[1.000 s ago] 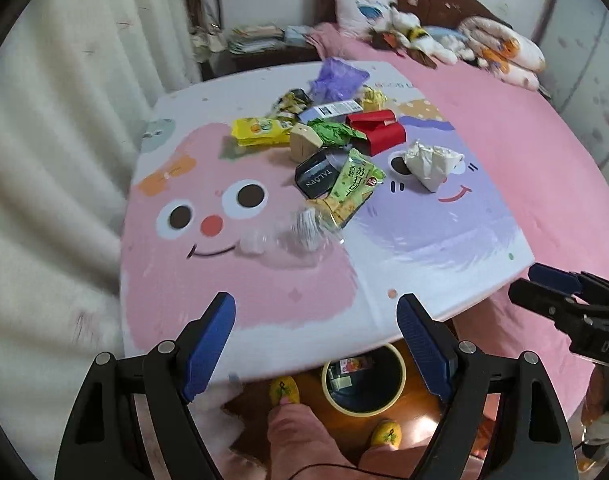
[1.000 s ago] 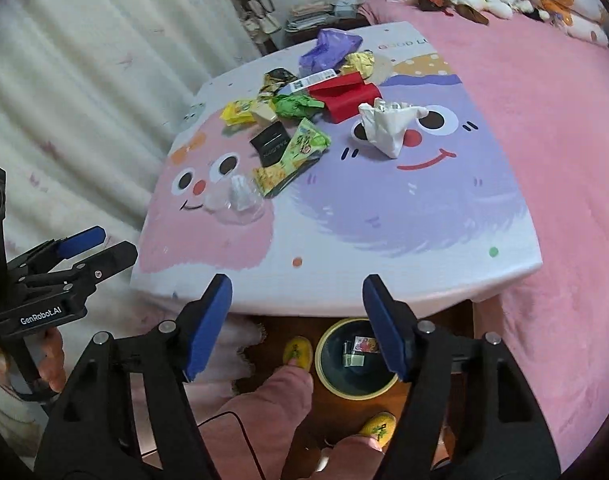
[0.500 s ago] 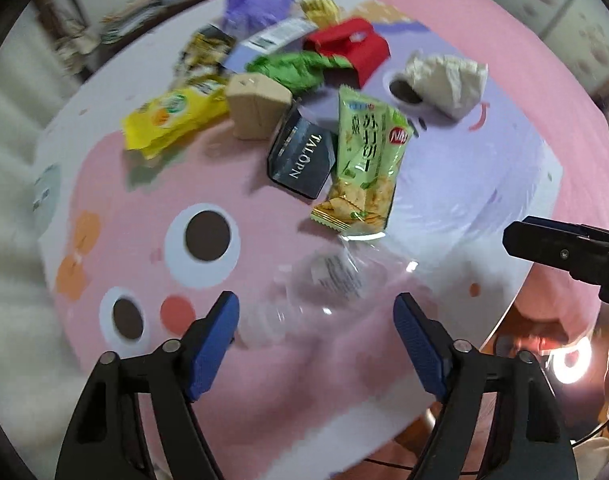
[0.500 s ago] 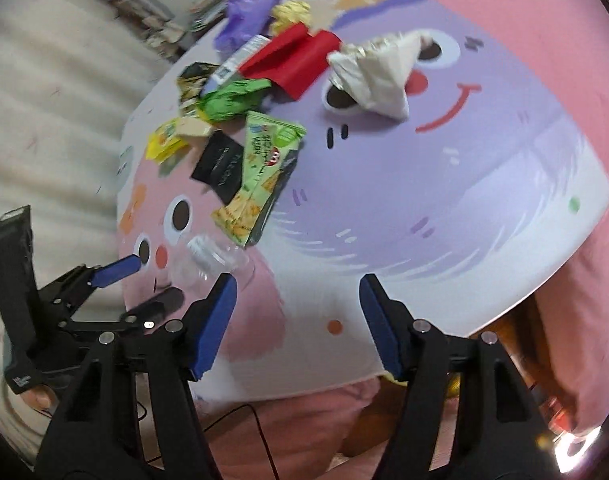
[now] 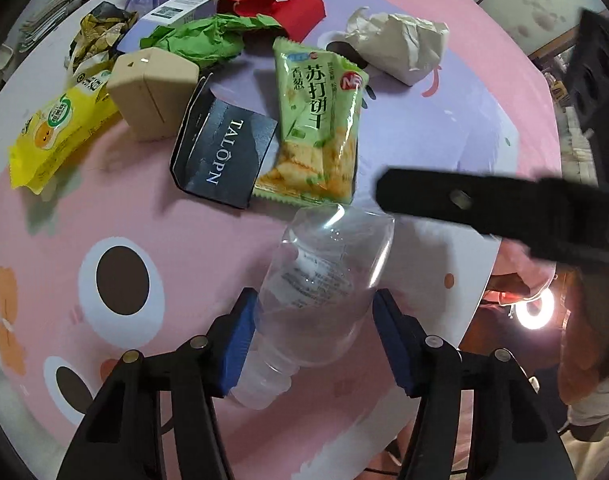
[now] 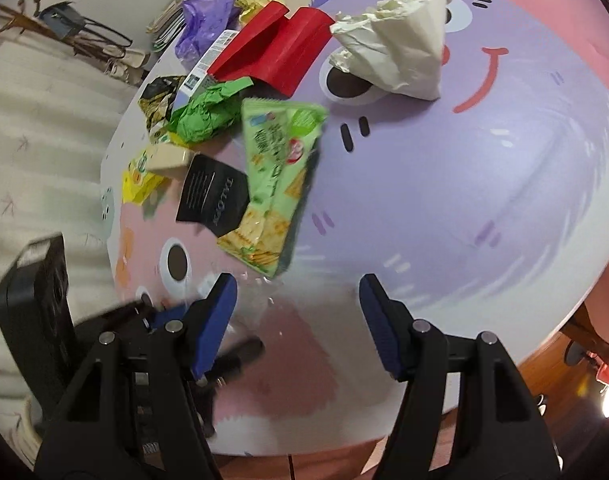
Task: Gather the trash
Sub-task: 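Grasp the clear plastic bottle with the left tool while the right tool grasps the green cracker packet, then carry the bottle and packet over the bin and open both tools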
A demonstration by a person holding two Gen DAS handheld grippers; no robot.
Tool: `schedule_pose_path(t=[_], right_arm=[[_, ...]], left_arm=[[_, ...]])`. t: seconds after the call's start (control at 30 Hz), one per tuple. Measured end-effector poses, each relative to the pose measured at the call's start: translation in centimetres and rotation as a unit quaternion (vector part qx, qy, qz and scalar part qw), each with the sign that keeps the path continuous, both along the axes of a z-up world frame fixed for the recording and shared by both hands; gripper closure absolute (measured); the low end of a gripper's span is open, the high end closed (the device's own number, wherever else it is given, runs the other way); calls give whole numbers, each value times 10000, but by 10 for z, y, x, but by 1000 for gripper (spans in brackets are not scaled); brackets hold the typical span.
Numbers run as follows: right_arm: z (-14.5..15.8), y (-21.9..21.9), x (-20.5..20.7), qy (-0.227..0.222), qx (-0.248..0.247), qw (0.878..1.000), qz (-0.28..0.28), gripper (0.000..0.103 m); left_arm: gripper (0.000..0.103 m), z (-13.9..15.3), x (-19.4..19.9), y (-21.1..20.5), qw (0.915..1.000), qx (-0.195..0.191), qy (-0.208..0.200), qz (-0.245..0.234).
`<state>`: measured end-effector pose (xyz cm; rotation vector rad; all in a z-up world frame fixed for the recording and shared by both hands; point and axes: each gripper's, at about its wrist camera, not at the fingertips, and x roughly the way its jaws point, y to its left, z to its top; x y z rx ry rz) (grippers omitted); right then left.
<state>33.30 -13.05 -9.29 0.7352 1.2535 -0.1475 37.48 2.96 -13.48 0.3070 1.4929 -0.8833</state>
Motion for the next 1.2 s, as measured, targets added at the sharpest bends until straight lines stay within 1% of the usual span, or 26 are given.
schedule_pose_path(t=[0.23,0.3,0.37,0.4,0.43,0.47,0.5,0.57,0.6,0.67,0.73,0.83,0.97,1.03,1.13,1.2], right_arm=[[-15,-5,33,121,-24,9993,-367,41],[-18,-9,40,114,33,9986,-514,41],[-23,-11,49,162,-4,9980,-610,41],[-22,-12,52,117,-64,9980,-624,42],[-22,-9,58,129,-172,9982,-562,45],[-22,-6,62,152,-316,9982,-486,52],[-22,-2,67,187,-417,9983,-369,70],[-27,6,75,271,-508,9982,-142,89],[-27,8,75,243,-542,9982,-107,90],[-26,9,74,166,-483,9987,-59,95],[-21,9,69,86,-460,9989,-30,98],[-10,5,56,-66,-380,9992,80,98],[13,0,26,-276,-293,9986,353,99],[25,-8,7,-369,-222,9975,557,99],[37,-18,-21,-479,-164,9946,910,99],[45,-25,-40,-535,-127,9921,1124,99]], left_arm=[[45,12,1,28,9992,-190,-52,336],[45,16,0,37,9987,-201,-141,437],[46,21,3,46,9979,-189,-250,569],[46,24,3,52,9970,-194,-331,680],[46,29,6,52,9962,-193,-379,766],[46,32,7,59,9948,-213,-422,896],[46,34,7,63,9940,-222,-444,976],[46,39,7,73,9919,-241,-486,1147],[47,39,10,76,9911,-249,-504,1203],[47,42,10,81,9892,-259,-534,1340],[48,45,7,87,9871,-279,-551,1478],[48,52,0,94,9840,-311,-552,1667],[48,58,-12,85,9777,-310,-639,1978],[48,69,-26,84,9737,-344,-699,2141],[48,75,-45,69,9681,-390,-822,2336],[48,84,-70,60,9623,-443,-892,2532]])
